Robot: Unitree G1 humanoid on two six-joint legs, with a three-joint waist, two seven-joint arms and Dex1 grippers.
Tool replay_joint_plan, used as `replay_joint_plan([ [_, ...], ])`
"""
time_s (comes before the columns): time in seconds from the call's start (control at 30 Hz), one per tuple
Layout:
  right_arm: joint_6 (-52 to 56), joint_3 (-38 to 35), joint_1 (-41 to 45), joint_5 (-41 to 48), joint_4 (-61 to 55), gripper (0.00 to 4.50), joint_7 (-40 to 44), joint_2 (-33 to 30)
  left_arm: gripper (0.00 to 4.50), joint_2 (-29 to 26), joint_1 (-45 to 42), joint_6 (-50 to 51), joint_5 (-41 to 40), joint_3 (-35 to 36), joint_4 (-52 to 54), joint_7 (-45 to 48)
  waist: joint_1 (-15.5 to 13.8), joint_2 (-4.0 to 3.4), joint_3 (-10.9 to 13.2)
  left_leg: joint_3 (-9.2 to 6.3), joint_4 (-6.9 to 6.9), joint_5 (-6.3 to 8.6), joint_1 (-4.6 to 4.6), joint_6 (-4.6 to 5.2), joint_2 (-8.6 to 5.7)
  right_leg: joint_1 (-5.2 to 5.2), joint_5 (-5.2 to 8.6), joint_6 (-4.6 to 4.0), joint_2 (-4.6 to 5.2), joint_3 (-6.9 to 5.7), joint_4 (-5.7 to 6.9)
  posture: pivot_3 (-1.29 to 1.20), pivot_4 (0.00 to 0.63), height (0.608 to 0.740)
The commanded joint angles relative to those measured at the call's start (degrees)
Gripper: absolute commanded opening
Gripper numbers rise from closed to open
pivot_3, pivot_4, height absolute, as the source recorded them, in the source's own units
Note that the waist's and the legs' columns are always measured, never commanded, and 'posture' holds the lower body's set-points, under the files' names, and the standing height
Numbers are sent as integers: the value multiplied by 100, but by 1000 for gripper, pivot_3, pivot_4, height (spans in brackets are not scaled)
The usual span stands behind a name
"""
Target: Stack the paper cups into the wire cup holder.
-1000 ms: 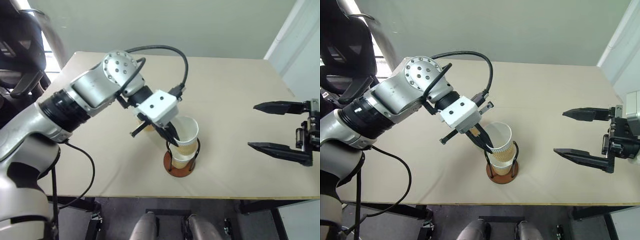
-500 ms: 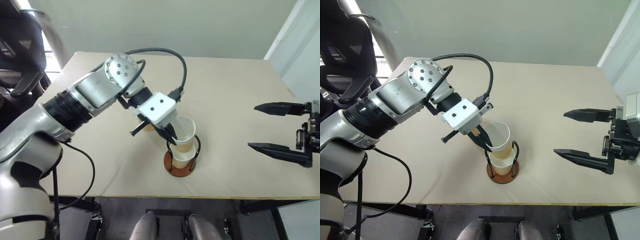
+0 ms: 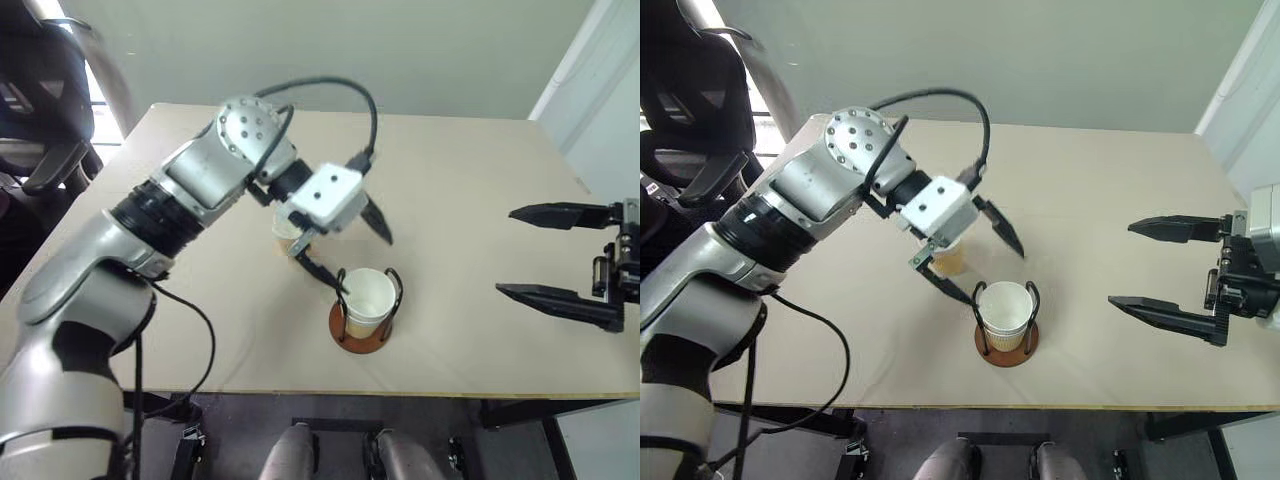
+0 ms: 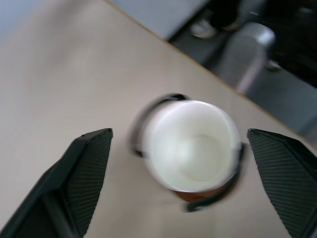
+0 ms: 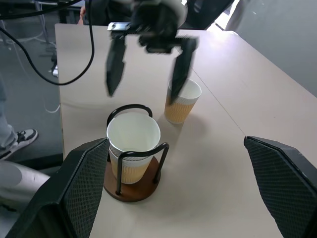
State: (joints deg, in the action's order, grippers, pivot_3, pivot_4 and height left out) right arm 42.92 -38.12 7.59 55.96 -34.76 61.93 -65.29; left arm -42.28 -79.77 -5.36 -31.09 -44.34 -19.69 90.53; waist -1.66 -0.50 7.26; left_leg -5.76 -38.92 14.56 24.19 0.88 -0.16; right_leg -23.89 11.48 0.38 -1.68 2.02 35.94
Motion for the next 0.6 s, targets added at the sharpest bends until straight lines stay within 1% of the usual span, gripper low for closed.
replay_joint_plan([
  [0.03,-179,16,133,-67,121,4500,95,-111,4481,-325,45,130,598,788,-719,70,6,-3,0,2,-1,1,0,1,0,0,0,1,0,0,0,0,150,740],
  [0.13,-256,54,158,-149,253,4500,213,-158,4481,-787,299,59,1144,1094,-1170,181,87,-27,-3,11,4,1,-8,0,2,-3,1,0,0,7,0,0,150,740],
  [0.17,-297,101,173,-192,303,4500,251,-172,4481,-943,441,97,1204,1198,-1226,185,97,-28,-3,12,7,1,-12,-1,3,-3,2,0,-1,8,1,0,150,740],
  [0.23,-375,232,247,-251,396,4500,303,-182,4481,-1028,678,235,1288,1490,-1362,178,91,-31,-4,13,11,0,-13,-1,3,-5,4,2,-1,8,1,0,150,740],
  [0.3,-435,356,329,-284,463,4500,328,-182,4481,-934,810,296,1392,1724,-1502,150,44,-30,-3,11,6,0,-9,3,3,-5,5,4,-1,11,3,0,150,740],
  [0.4,-529,596,492,-364,571,4500,364,-173,4481,-657,1039,78,1603,1964,-1893,50,-65,-30,-3,-4,-13,0,6,15,-4,-4,-1,13,0,12,1,0,150,740],
  [0.5,-567,696,579,-410,623,4500,403,-170,4481,-332,1143,20,1740,2183,-2232,61,-83,-29,-3,-1,-19,2,7,27,-15,-1,-9,19,15,12,2,0,150,740],
  [0.6,-573,726,615,-427,642,4500,425,-173,4481,-15,1115,-269,2066,2280,-2784,-95,-80,-27,-2,5,-21,1,10,30,-17,-4,-19,20,19,12,0,0,150,740],
])
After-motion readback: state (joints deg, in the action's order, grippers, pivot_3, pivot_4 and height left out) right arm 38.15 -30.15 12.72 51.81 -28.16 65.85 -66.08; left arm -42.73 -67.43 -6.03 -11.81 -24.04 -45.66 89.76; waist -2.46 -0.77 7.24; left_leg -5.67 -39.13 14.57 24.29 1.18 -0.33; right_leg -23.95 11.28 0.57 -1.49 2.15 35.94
